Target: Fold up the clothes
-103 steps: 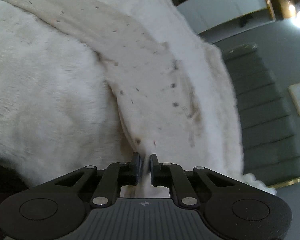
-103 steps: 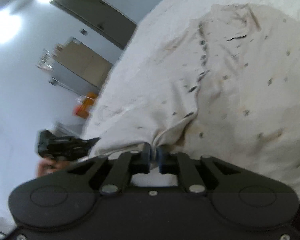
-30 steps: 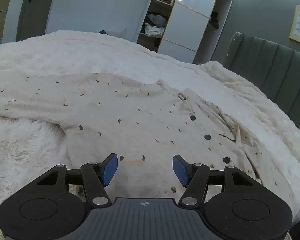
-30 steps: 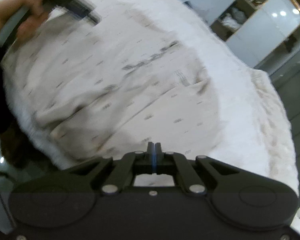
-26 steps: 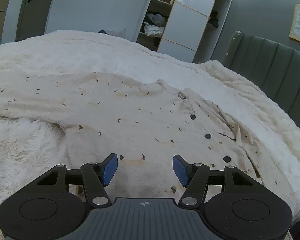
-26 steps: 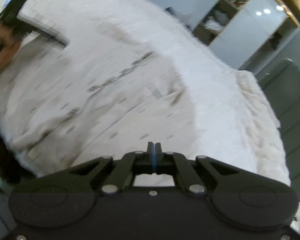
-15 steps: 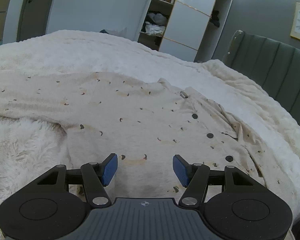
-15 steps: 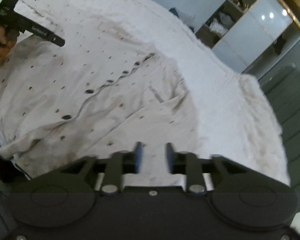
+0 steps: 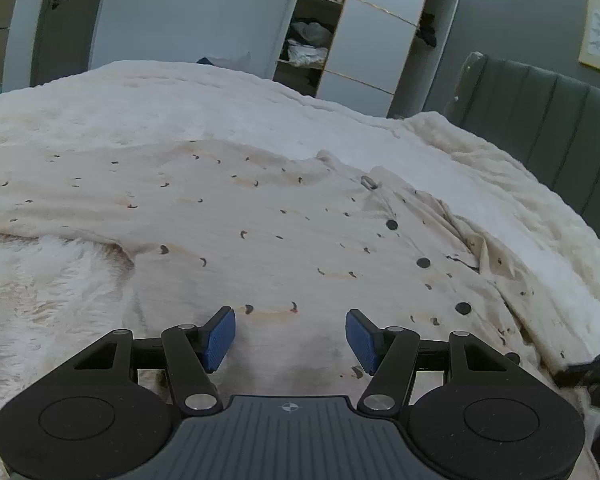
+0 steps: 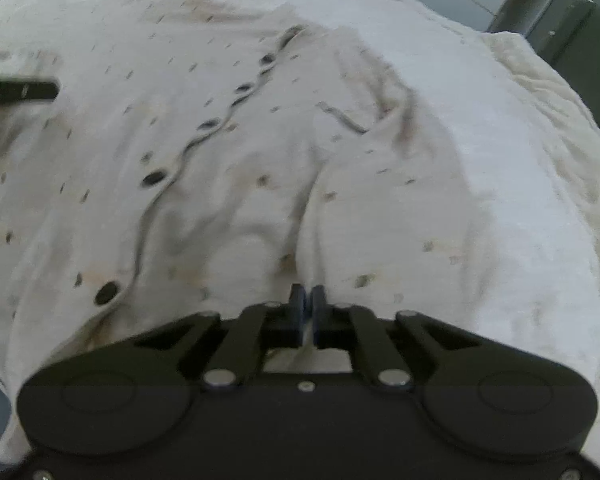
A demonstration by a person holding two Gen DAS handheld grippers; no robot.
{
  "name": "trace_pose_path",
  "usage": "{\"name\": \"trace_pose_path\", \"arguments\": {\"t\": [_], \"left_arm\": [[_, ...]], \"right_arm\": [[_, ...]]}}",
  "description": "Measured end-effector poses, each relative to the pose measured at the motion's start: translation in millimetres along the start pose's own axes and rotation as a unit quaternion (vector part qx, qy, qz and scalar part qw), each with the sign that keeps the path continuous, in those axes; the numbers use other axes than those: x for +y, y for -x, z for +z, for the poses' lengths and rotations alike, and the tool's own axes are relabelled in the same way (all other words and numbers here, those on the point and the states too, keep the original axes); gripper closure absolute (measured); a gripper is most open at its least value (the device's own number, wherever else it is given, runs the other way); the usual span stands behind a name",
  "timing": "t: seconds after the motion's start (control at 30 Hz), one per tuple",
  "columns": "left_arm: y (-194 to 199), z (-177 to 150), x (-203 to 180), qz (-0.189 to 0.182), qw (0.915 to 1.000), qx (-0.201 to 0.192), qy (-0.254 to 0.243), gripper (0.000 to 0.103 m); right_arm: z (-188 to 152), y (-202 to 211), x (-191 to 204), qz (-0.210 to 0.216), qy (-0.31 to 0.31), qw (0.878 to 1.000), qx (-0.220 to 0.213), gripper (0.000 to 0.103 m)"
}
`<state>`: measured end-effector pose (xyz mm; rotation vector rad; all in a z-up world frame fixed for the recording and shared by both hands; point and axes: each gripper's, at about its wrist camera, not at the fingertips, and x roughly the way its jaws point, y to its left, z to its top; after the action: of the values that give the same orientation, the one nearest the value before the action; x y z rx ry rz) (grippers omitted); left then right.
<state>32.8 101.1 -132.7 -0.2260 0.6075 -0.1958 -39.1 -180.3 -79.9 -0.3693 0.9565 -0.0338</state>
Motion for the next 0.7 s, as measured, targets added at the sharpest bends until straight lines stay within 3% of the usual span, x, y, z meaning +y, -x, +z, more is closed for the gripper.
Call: {"name": "trace_pose_path", "arguments": {"t": [0.13, 0.17, 0.23, 0.4, 0.5, 0.63, 0.7], "left_arm": [[-3.4, 1.8, -0.5, -0.004, 1.0, 0.003, 0.004, 0.047], [-4.5, 2.1, -1.4, -0.004, 1.0, 0.004, 0.003, 0.047], [-6.2, 2.2, -3.1, -0.005, 1.0, 0.006, 0.0, 0.047], [-5.7, -0.1, -5.3, 0.0, 0.9999, 0.008, -0.012, 0.047], [-6.3, -1.3, -4.6, 0.004, 0.9999, 0.01, -0.013, 0.047], [-7.3, -2.8, -3.8, 0.01, 0.9998, 0.012, -0.015, 0.047], [-10.1, -4.8, -5.1, 0.015, 0.9994, 0.016, -0.025, 0.047]], "right_arm": [[11.4, 13.4, -42.5, -0.044, -0.005, 0.999, -0.017, 0.103], [20.3, 16.5, -66.6, -0.089, -0.004, 0.996, -0.031, 0.103], [28.6, 19.5, -89.4, -0.125, -0.009, 0.991, -0.042, 0.103], [71.4, 23.2, -202.7, -0.261, -0.054, 0.961, -0.071, 0.103], [85.7, 10.2, -256.5, -0.311, -0.083, 0.944, -0.064, 0.103], [94.0, -19.2, -292.3, -0.327, -0.097, 0.938, -0.057, 0.101], [96.0, -36.6, -303.2, -0.324, -0.108, 0.939, -0.041, 0.084]]}}
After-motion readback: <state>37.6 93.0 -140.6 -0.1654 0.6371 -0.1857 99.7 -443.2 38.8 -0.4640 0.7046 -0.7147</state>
